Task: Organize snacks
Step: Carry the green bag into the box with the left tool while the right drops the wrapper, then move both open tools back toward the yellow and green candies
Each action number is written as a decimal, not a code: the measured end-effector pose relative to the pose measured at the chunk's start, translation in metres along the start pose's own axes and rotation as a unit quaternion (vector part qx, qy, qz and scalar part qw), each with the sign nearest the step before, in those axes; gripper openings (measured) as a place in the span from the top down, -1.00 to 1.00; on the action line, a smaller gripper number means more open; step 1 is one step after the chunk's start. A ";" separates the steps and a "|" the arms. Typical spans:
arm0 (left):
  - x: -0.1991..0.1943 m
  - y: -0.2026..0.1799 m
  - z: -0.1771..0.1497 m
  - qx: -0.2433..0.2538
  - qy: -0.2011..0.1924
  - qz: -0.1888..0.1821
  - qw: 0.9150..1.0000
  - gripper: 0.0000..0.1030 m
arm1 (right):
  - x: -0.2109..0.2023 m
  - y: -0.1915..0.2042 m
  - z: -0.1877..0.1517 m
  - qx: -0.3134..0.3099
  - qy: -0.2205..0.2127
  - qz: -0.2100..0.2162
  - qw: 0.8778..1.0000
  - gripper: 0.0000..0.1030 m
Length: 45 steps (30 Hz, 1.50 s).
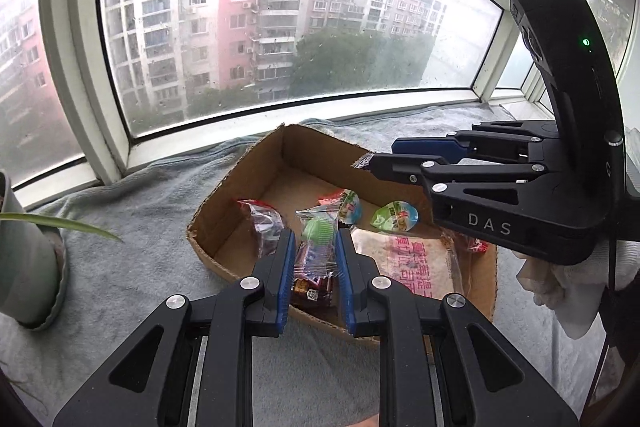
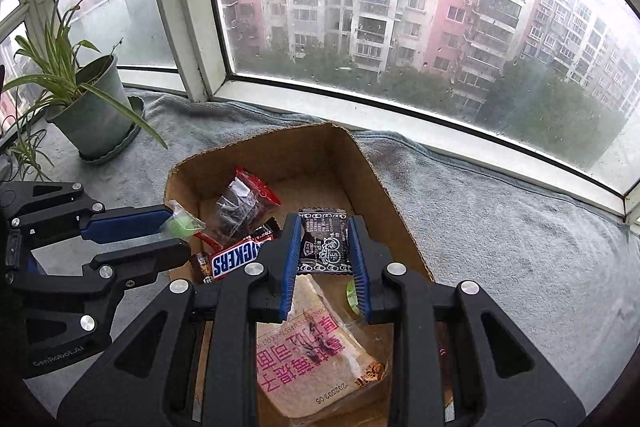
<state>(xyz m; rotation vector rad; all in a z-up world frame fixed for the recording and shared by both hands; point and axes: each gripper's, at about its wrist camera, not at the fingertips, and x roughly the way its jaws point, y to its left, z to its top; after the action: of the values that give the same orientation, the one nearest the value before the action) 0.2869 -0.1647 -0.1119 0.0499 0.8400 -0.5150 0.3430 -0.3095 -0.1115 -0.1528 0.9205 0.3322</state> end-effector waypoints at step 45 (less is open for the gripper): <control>-0.149 0.025 -0.074 0.007 -0.053 0.054 0.997 0.60 | -0.117 0.009 -0.087 0.126 -0.005 0.104 0.987 -0.32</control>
<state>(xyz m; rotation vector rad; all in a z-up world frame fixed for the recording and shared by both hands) 0.1640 -0.0631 -0.0584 0.0787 0.7255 -0.4179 0.2092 -0.3501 -0.0699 0.1793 0.9621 0.4045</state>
